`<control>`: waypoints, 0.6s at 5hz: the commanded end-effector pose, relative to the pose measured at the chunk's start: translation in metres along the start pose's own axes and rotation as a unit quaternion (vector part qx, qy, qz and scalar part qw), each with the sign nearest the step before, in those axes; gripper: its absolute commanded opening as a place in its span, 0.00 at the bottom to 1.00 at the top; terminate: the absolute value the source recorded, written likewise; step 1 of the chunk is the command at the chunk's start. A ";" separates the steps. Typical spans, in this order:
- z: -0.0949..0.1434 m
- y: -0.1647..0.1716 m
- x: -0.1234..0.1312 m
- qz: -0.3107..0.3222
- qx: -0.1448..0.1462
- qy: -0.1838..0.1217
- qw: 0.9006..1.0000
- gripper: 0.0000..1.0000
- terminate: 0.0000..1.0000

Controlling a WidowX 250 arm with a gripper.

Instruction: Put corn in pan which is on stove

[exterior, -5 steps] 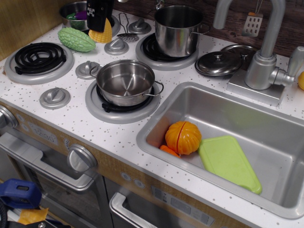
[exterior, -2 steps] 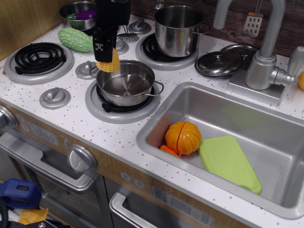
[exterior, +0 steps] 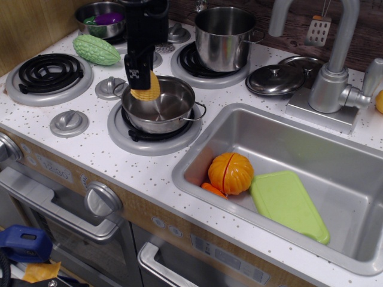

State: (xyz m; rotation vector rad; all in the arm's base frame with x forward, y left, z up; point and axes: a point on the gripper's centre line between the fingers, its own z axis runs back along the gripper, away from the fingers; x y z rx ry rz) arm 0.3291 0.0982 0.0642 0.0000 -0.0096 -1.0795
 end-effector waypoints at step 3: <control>0.016 0.003 -0.001 -0.022 0.044 -0.033 0.998 1.00 1.00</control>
